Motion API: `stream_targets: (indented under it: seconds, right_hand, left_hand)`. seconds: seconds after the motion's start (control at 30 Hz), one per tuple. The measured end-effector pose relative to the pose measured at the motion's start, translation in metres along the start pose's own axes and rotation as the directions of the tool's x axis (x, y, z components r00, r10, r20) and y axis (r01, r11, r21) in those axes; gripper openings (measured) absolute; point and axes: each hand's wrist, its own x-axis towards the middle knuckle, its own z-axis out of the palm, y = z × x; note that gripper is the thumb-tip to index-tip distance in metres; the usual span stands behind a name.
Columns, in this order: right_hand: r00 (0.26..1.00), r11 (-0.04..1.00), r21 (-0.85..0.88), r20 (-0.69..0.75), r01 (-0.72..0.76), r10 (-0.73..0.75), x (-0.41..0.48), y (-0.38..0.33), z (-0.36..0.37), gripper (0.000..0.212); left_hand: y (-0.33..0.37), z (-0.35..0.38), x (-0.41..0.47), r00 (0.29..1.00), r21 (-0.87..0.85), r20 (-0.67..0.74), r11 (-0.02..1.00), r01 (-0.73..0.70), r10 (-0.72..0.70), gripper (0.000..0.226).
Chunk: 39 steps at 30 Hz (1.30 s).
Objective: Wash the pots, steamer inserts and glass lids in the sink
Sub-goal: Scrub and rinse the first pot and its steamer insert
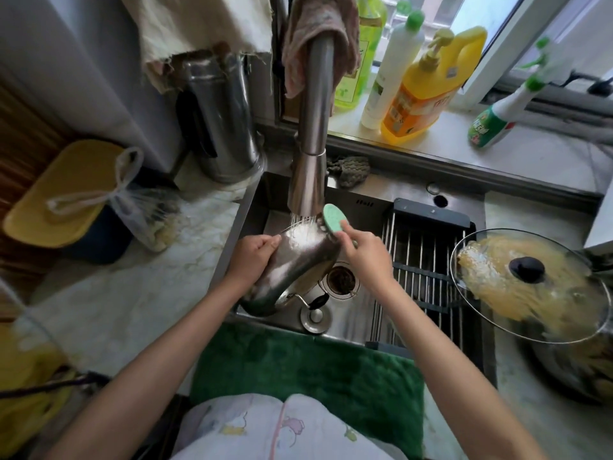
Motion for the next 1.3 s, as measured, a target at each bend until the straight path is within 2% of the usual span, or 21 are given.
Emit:
stream_targets:
  seconds: [0.07, 0.17, 0.2, 0.3, 0.33, 0.37, 0.47, 0.5, 0.53, 0.6, 0.67, 0.77, 0.8, 0.83, 0.9, 0.97, 1.07, 1.13, 1.17, 1.23, 1.3]
  right_hand:
    - [1.0, 0.999, 0.052, -0.005, 0.0, 0.001, -0.007, -0.007, 0.002, 0.04]
    - [0.968, 0.967, -0.081, 0.092, 0.24, -0.232, -0.036, -0.025, 0.005, 0.04]
    - [0.969, 0.964, -0.11, 0.077, 0.241, -0.234, -0.034, -0.02, 0.004, 0.039]
    - [0.996, 0.994, 0.07, -0.035, -0.084, 0.087, -0.003, -0.006, 0.0, 0.039]
    - [0.991, 0.986, 0.111, -0.05, -0.121, 0.127, -0.001, -0.007, 0.0, 0.04]
    - [0.995, 0.989, 0.11, -0.035, -0.094, 0.098, -0.005, -0.012, 0.0, 0.04]
    - [0.983, 0.985, 0.003, 0.059, 0.174, -0.174, -0.041, -0.03, 0.008, 0.04]
    - [0.977, 0.978, -0.034, 0.049, 0.207, -0.206, -0.044, -0.028, 0.01, 0.04]
    - [0.986, 0.986, -0.021, 0.028, 0.166, -0.165, -0.038, -0.021, 0.009, 0.039]
    - [0.998, 0.992, 0.11, -0.023, -0.055, 0.058, -0.016, -0.01, 0.005, 0.038]
    - [0.992, 0.982, 0.154, -0.047, -0.112, 0.121, -0.013, -0.014, 0.006, 0.039]
    - [0.985, 0.986, 0.036, 0.053, 0.164, -0.166, -0.047, -0.035, 0.014, 0.04]
    - [0.977, 0.978, 0.008, 0.053, 0.207, -0.208, -0.051, -0.032, 0.015, 0.041]
    - [0.982, 0.982, -0.002, 0.023, 0.187, -0.186, -0.046, -0.025, 0.013, 0.04]
    - [0.999, 1.0, 0.031, -0.052, 0.001, 0.0, -0.019, -0.006, 0.005, 0.04]
    - [0.994, 0.994, 0.059, -0.057, -0.094, 0.097, -0.01, 0.0, -0.001, 0.041]
    - [0.995, 0.995, 0.04, 0.046, 0.091, -0.092, -0.039, -0.018, 0.003, 0.04]
    - [0.986, 0.987, -0.002, 0.045, 0.163, -0.163, -0.047, -0.02, 0.003, 0.039]
    - [0.993, 0.993, 0.015, 0.025, 0.114, -0.114, -0.038, -0.012, 0.001, 0.039]
    - [0.995, 0.992, 0.077, -0.015, -0.099, 0.1, -0.011, 0.009, -0.005, 0.042]
    - [0.965, 0.963, 0.078, -0.012, -0.259, 0.261, 0.009, 0.03, -0.017, 0.059]
  left_hand:
    - [0.002, 0.004, 0.002, 1.0, 0.005, -0.004, 1.0, -0.005, 0.005, 0.062]
    - [0.002, 0.006, 0.007, 1.0, 0.054, -0.006, 0.999, 0.009, -0.008, 0.047]
    - [0.002, 0.007, 0.009, 1.0, 0.046, 0.001, 0.999, 0.007, -0.007, 0.05]
    - [0.003, 0.01, 0.009, 1.0, 0.028, 0.022, 1.0, -0.013, 0.012, 0.067]
    - [0.005, 0.011, 0.01, 1.0, 0.031, 0.015, 0.999, -0.023, 0.022, 0.066]
    - [0.005, 0.012, 0.01, 1.0, 0.026, 0.01, 1.0, -0.017, 0.016, 0.062]
    - [0.003, 0.012, 0.015, 1.0, 0.058, 0.02, 0.998, -0.003, 0.002, 0.043]
    - [0.002, 0.012, 0.016, 1.0, 0.071, 0.028, 0.997, -0.006, 0.004, 0.042]
    - [0.002, 0.012, 0.015, 0.999, 0.089, 0.036, 0.996, -0.01, 0.007, 0.042]
    - [0.007, 0.014, 0.013, 0.998, 0.107, 0.043, 0.993, -0.04, 0.036, 0.046]
    - [0.012, 0.017, 0.012, 0.998, 0.126, 0.039, 0.99, -0.063, 0.059, 0.048]
    - [0.013, 0.017, 0.014, 0.999, 0.093, 0.04, 0.995, -0.02, 0.016, 0.026]
    - [0.013, 0.017, 0.015, 0.999, 0.073, 0.044, 0.997, -0.015, 0.012, 0.022]
    - [0.012, 0.018, 0.015, 0.999, 0.071, 0.043, 0.997, -0.03, 0.027, 0.027]
    - [0.012, 0.021, 0.013, 0.995, 0.124, 0.043, 0.988, -0.095, 0.09, 0.046]
    - [0.011, 0.023, 0.013, 0.989, 0.184, 0.053, 0.972, -0.148, 0.14, 0.051]
    - [0.008, 0.022, 0.017, 0.99, 0.176, 0.067, 0.975, -0.133, 0.123, 0.041]
    - [0.009, 0.022, 0.017, 0.991, 0.167, 0.073, 0.978, -0.127, 0.117, 0.038]
    - [0.01, 0.022, 0.016, 0.989, 0.166, 0.068, 0.976, -0.143, 0.134, 0.042]
    - [0.012, 0.022, 0.013, 0.983, 0.166, 0.069, 0.97, -0.178, 0.169, 0.051]
    - [0.016, 0.023, 0.012, 0.971, 0.194, 0.111, 0.954, -0.229, 0.211, 0.052]
